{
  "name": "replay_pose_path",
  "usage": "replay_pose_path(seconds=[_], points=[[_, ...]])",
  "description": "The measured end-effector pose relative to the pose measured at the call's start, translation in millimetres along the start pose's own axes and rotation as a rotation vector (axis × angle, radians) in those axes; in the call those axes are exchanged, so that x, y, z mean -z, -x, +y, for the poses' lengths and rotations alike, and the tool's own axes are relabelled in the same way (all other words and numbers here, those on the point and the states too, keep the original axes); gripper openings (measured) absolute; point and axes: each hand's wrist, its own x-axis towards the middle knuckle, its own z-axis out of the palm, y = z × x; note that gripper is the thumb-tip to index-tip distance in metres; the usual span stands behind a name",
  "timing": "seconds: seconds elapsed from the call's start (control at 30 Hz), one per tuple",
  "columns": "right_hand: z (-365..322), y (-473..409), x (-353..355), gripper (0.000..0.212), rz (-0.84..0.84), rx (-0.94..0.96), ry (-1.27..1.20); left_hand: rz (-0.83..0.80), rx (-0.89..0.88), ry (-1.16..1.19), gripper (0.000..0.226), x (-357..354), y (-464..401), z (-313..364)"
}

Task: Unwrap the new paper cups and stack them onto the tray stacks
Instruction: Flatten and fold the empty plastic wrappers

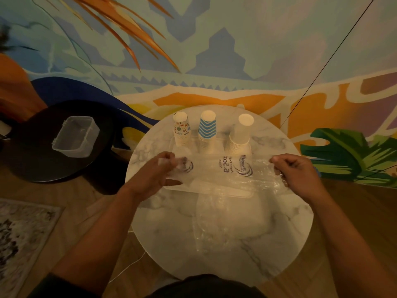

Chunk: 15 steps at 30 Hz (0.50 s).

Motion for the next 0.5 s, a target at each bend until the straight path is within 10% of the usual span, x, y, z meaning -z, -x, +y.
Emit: replay_pose_path(seconds=[0.1,0.5], points=[[-6.8,2.5,-19.1,0.016,0.022,0.005,-0.05,-0.028,-0.005,-0.006,0.072,-28.3,-6.9,-13.1],[-13.8,-9.7,15.5,0.014,0.098,0.016,0.064,-0.004,0.059,-0.347,0.026,10.6,1.5,22.6]])
